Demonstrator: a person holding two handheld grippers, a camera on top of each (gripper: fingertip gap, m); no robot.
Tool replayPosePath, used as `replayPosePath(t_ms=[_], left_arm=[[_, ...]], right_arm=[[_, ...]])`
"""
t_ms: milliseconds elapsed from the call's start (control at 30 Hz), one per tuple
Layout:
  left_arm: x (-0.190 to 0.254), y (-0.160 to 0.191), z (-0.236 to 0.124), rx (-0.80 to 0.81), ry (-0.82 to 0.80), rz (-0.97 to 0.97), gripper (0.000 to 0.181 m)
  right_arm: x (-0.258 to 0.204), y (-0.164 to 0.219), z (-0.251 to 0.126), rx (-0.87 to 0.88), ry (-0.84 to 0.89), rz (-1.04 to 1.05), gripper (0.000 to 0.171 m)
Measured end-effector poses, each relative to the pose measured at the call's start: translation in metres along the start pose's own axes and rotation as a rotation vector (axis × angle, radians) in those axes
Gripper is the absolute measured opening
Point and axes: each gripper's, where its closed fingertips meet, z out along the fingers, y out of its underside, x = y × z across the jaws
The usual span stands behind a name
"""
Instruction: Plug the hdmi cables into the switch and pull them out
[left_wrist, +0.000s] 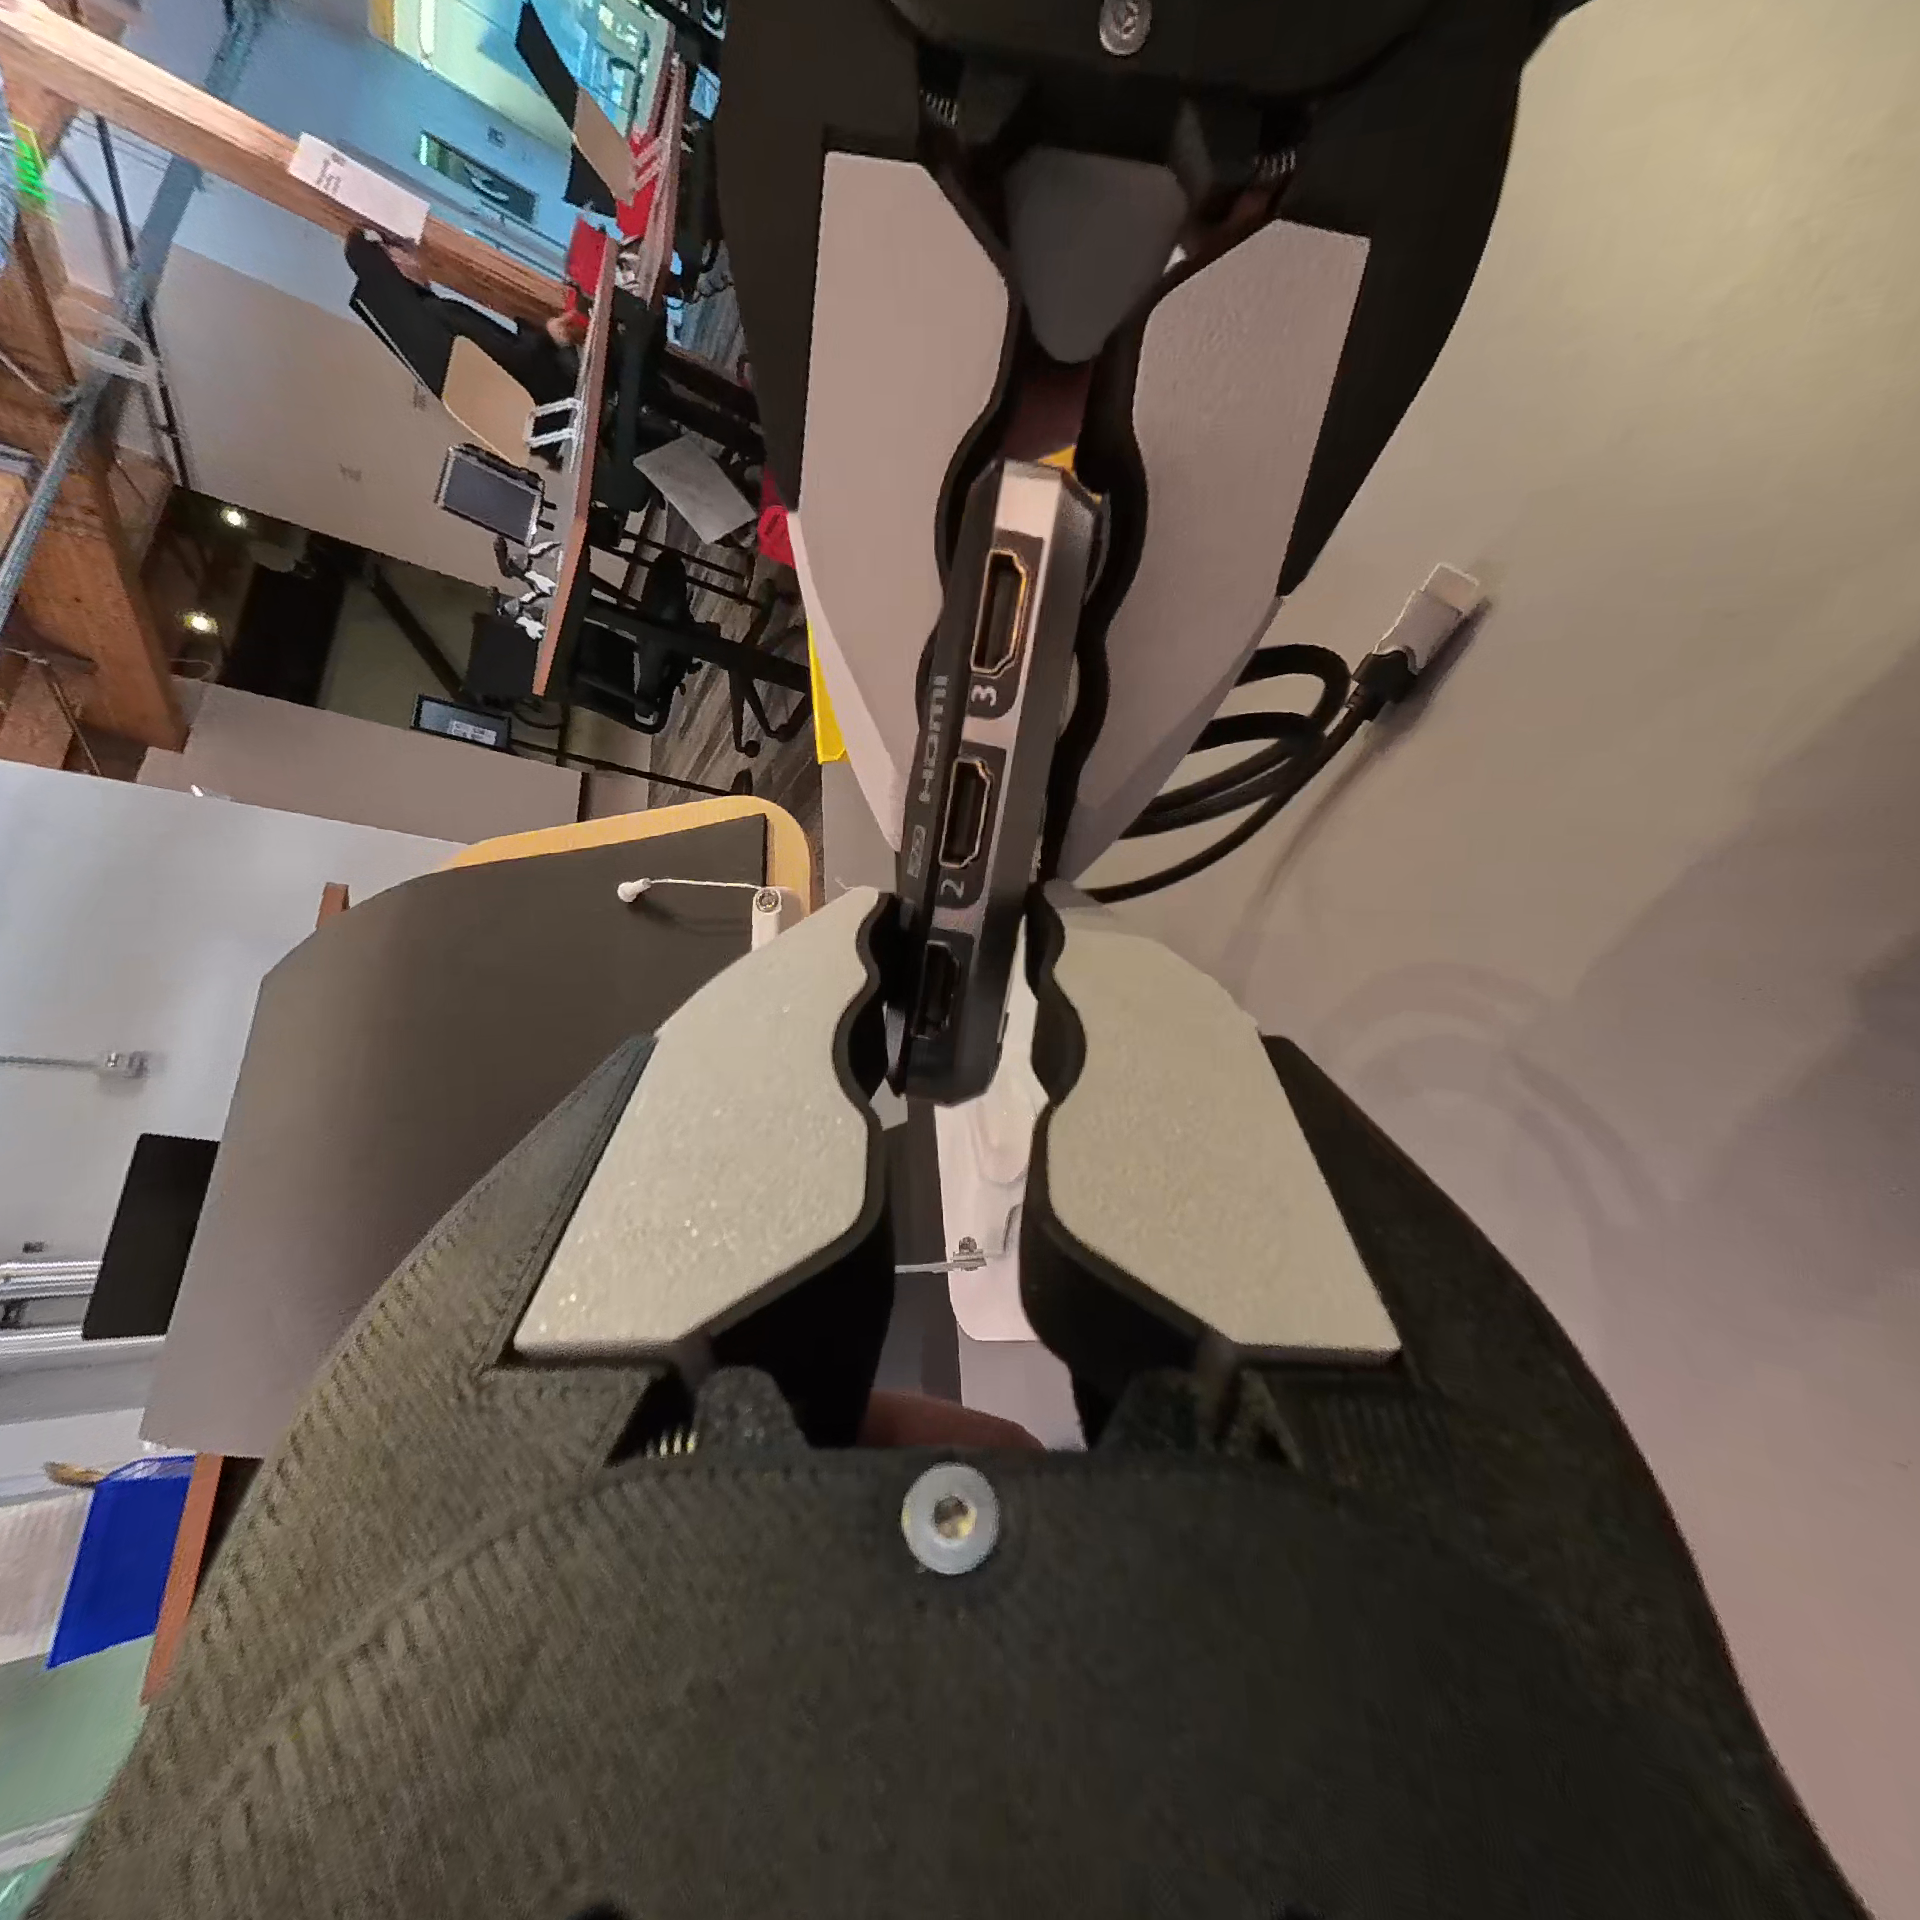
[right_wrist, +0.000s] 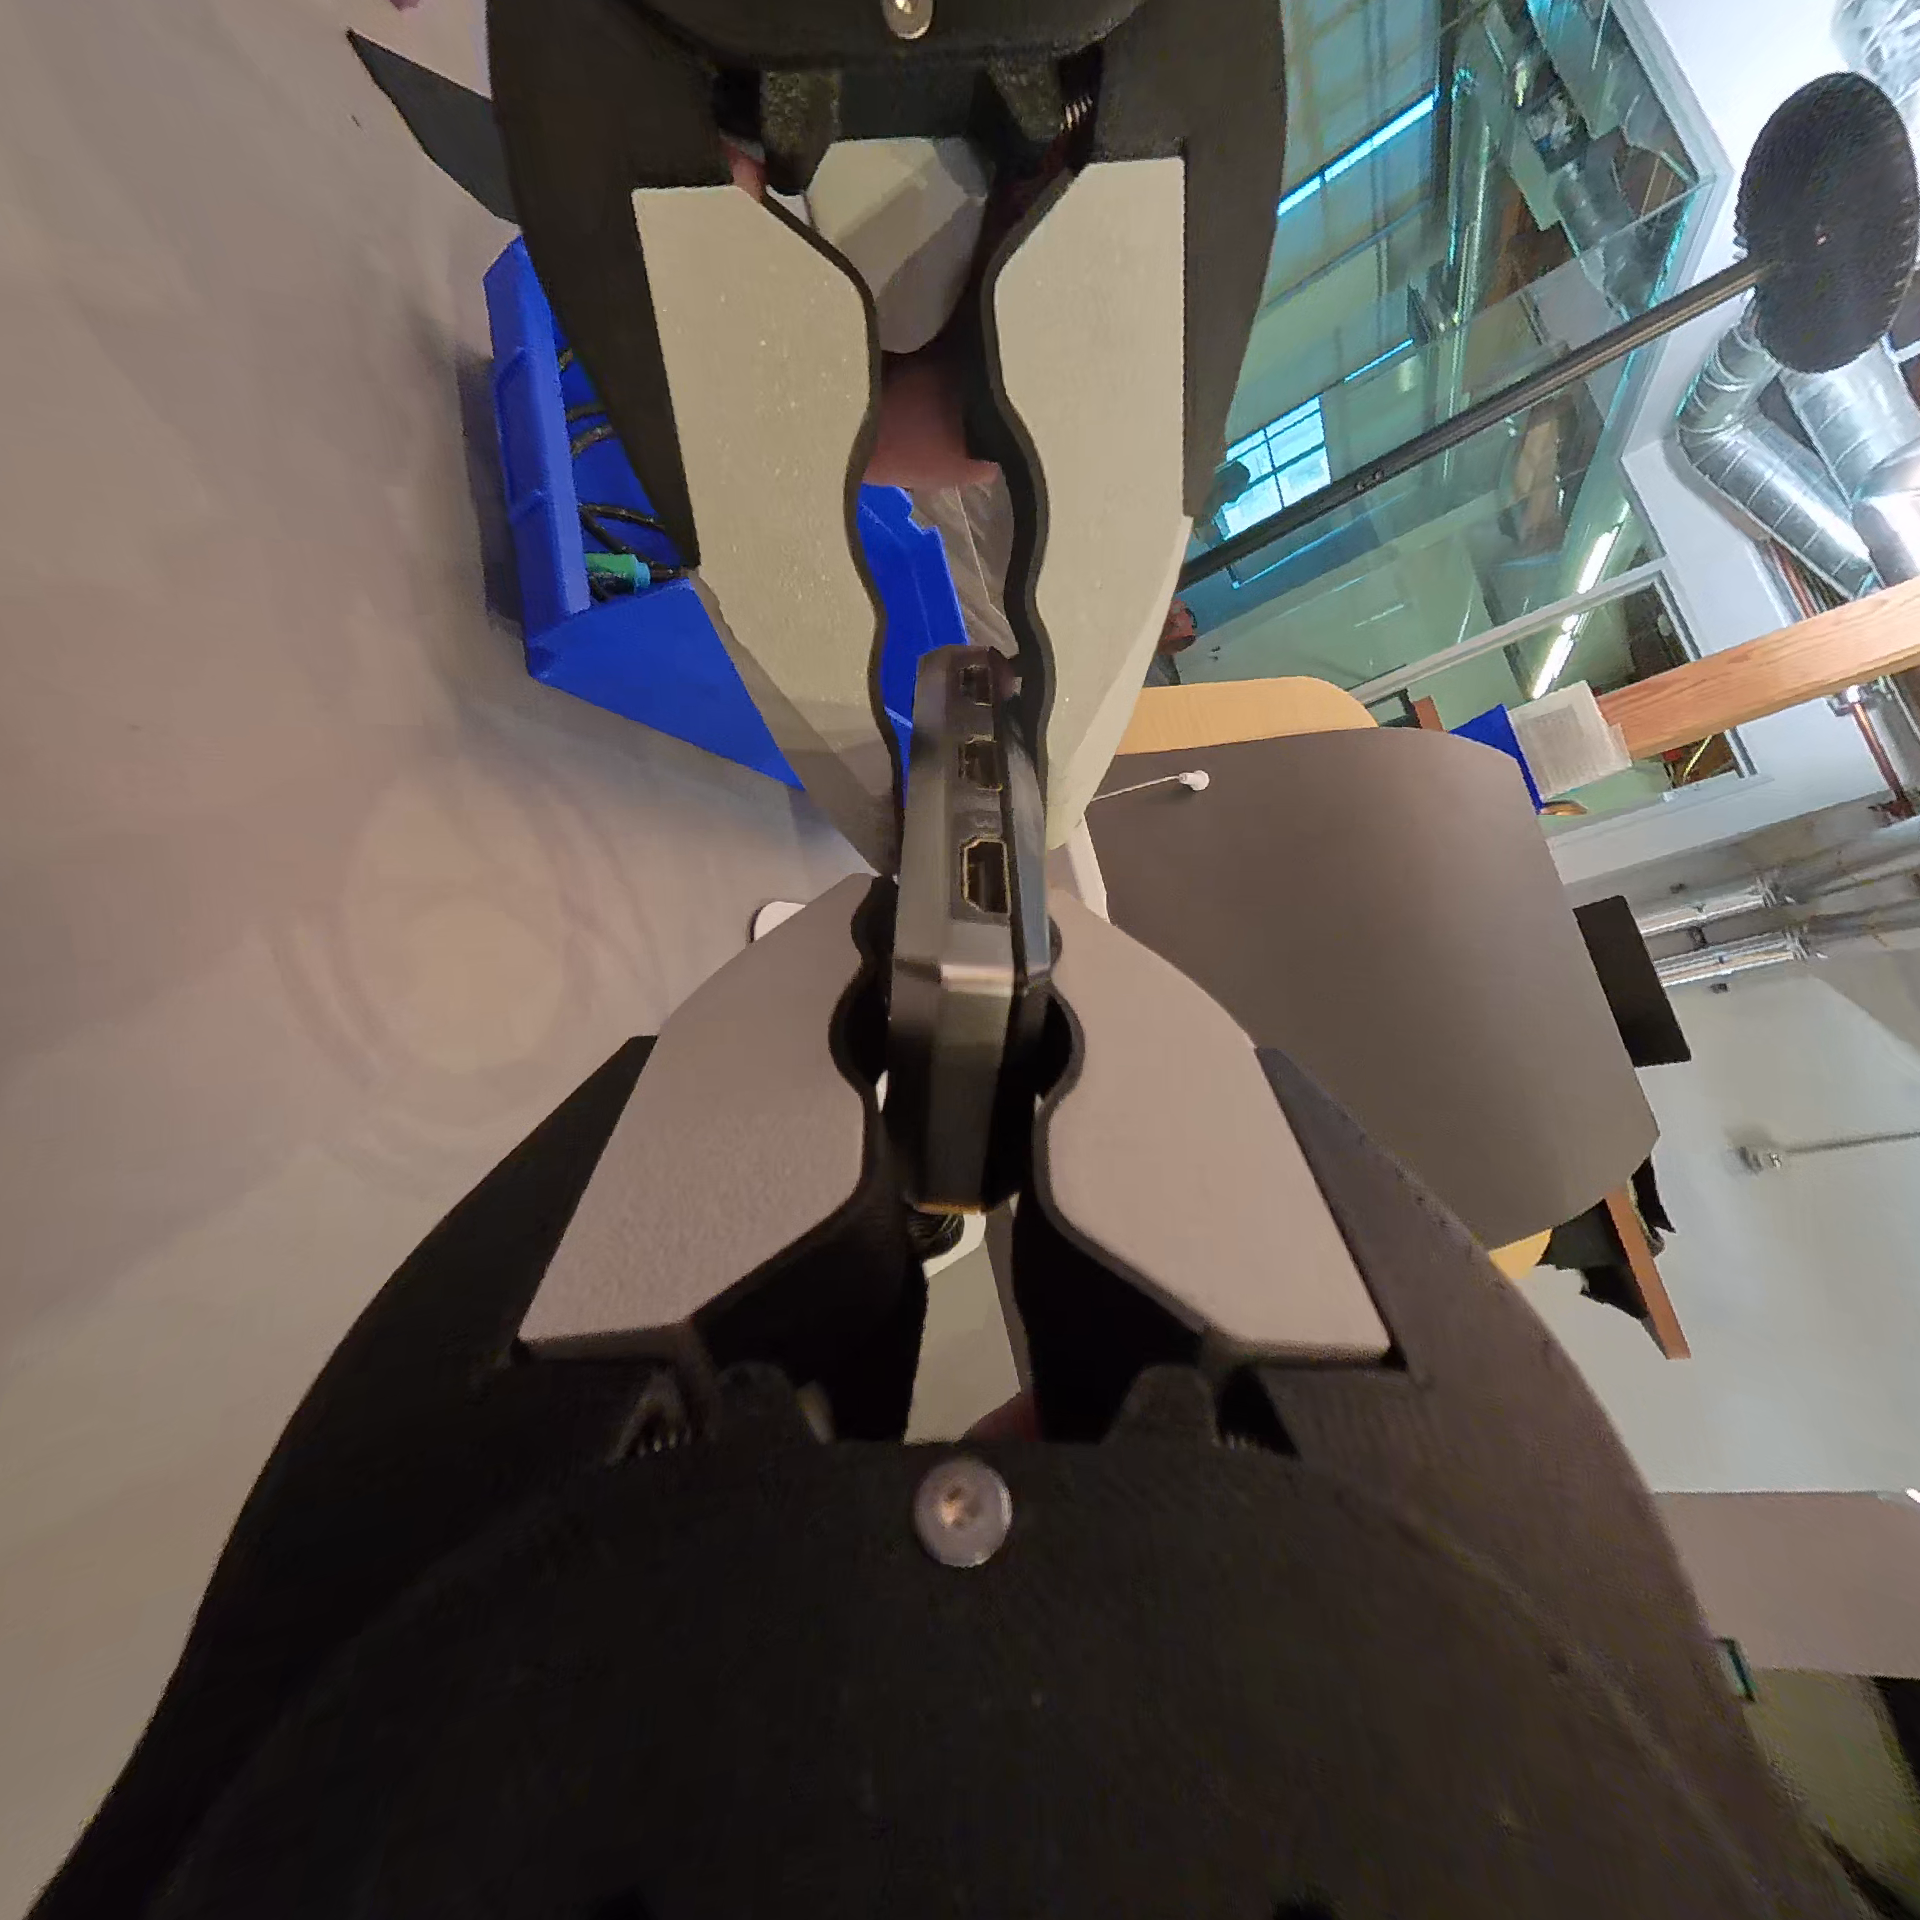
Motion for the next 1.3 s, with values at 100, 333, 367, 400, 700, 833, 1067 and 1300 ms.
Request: replayPosePath(t_ms=[100, 333, 367, 400, 700, 833, 1067, 1300], left_arm=[[-0.006, 0.008, -0.002, -0.04, -0.046, -0.019, 0.031], [-0.038, 0.055, -0.054, -0.195, -0.2, -0.092, 0.038], [-0.044, 0.067, -0.066, -0.236, -0.229, -0.102, 0.037], [-0.05, 0.082, -0.078, -0.287, -0.26, -0.111, 0.036], [-0.024, 0.218, -0.133, -0.67, -0.231, -0.238, 0.032], [-0.002, 0.268, -0.122, -0.757, -0.216, -0.269, 0.034], [0.004, 0.325, -0.092, -0.828, -0.264, -0.28, 0.033], [0.004, 0.344, -0.065, -0.774, -0.208, -0.426, 0.027]], right_arm=[[0.003, 0.007, 0.0, -0.033, 0.01, 0.007, 0.021], [0.006, 0.031, 0.003, -0.103, 0.031, 0.049, 0.021], [0.005, 0.035, 0.004, -0.114, 0.033, 0.053, 0.021], [0.005, 0.038, 0.005, -0.123, 0.034, 0.058, 0.021], [-0.007, 0.046, 0.016, -0.159, 0.013, 0.064, 0.021], [-0.012, 0.05, 0.018, -0.17, 0.004, 0.064, 0.021], [-0.014, 0.057, 0.021, -0.174, 0.002, 0.085, 0.021], [-0.011, 0.06, 0.02, -0.167, 0.013, 0.107, 0.022]])
